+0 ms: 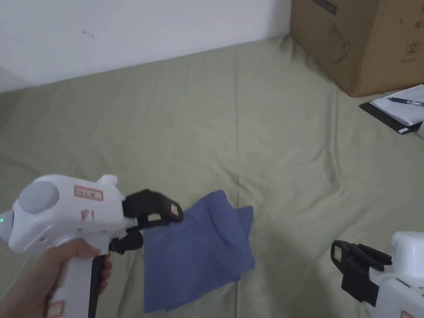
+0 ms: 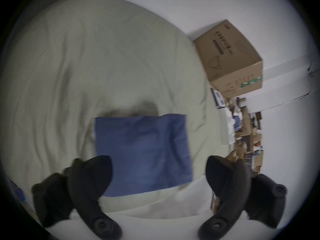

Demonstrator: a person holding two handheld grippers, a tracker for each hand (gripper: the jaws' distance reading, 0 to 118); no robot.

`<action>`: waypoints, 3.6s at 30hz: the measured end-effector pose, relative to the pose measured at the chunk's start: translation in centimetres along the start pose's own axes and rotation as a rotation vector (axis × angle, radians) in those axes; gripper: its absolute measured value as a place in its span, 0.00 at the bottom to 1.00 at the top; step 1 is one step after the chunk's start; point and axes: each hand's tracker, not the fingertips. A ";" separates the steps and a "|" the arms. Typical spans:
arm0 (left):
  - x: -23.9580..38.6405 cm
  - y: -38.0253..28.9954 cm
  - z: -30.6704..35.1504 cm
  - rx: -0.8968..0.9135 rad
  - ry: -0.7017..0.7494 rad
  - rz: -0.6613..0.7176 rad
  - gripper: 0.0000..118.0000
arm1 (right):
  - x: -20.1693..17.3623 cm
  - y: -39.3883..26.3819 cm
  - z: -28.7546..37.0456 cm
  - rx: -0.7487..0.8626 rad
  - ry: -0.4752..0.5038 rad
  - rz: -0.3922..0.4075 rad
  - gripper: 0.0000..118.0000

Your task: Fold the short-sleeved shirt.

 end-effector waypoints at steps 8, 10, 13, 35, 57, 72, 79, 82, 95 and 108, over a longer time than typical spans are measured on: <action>0.0 -1.4 -5.9 -0.010 -0.088 0.043 0.05 | 0.3 0.1 -0.2 -0.009 0.009 0.009 0.00; 1.2 -0.8 -7.1 -0.048 -0.129 0.044 0.05 | 0.6 0.1 -0.2 -0.010 0.004 0.009 0.00; 3.5 -0.2 -8.7 -0.064 -0.123 -0.074 0.05 | 1.1 0.1 -0.2 -0.011 -0.004 0.008 0.00; 3.2 -2.3 -4.8 -0.016 -0.199 -0.147 0.05 | -2.7 1.4 -1.5 -0.016 0.099 0.127 0.00; -15.6 -3.0 -6.9 0.029 -0.433 0.244 0.97 | -9.9 -3.9 -18.1 -0.158 0.087 0.365 0.00; -11.5 -0.9 -13.6 -0.102 -0.498 0.166 0.23 | -9.2 -3.3 -17.7 -0.143 0.100 0.284 0.00; -10.4 -0.4 -11.4 -0.093 -0.418 0.145 0.19 | -12.7 2.8 -7.5 0.285 0.006 0.262 0.00; -9.6 0.6 -8.6 -0.073 -0.340 0.062 0.19 | -14.2 4.9 -3.9 0.339 0.083 0.308 0.00; -19.8 7.0 9.6 0.041 0.290 -0.135 0.19 | -18.3 4.1 0.5 0.390 0.094 0.371 0.00; -32.6 10.0 16.2 0.168 0.809 -0.127 0.24 | -20.5 4.4 -3.1 0.334 0.083 0.395 0.00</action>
